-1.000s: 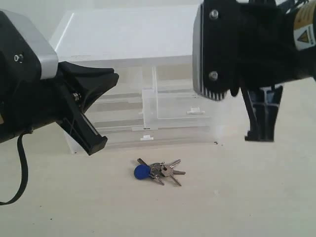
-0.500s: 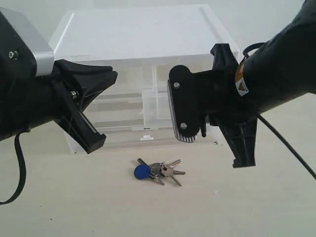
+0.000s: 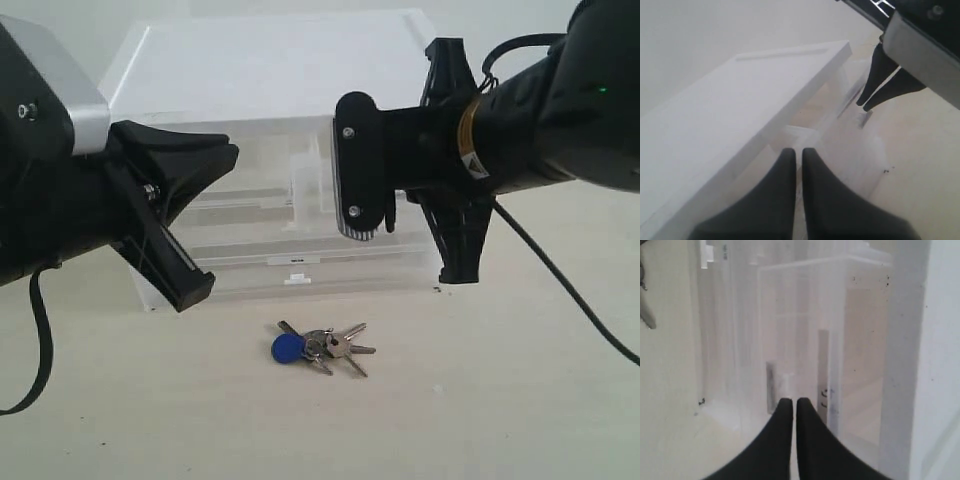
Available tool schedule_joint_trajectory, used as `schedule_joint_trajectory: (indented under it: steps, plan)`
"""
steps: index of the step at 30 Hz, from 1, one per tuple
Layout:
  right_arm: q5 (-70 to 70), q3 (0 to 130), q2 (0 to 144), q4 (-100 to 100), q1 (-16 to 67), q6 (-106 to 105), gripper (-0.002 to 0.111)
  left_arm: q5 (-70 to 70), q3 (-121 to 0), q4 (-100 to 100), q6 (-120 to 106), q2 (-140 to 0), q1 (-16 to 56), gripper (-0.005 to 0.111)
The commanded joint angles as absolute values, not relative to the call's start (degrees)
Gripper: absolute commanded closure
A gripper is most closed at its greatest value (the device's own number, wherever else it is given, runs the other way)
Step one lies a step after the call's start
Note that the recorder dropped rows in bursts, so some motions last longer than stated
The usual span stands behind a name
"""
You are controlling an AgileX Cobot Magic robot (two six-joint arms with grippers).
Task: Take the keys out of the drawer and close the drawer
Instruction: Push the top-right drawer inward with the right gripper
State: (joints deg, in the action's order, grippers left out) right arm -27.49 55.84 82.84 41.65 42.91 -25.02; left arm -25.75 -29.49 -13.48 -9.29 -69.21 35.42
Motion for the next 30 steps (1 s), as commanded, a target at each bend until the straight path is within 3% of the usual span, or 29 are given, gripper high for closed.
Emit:
schedule_joint_trajectory:
  steps: [1, 14, 30]
  plan:
    - [-23.1, 56.0, 84.5, 43.0, 38.7, -22.6, 0.108, -25.9, -29.3, -13.6, -8.7, -68.9, 35.2, 0.102]
    - [-13.0, 56.0, 84.7, 42.6, 36.5, -18.2, 0.108, -26.6, -29.3, -14.0, -8.6, -68.9, 35.2, 0.102]
    - [-13.2, 56.0, 87.3, 48.5, 36.5, -17.7, 0.108, -26.6, -29.3, -14.1, -8.4, -68.9, 35.2, 0.102]
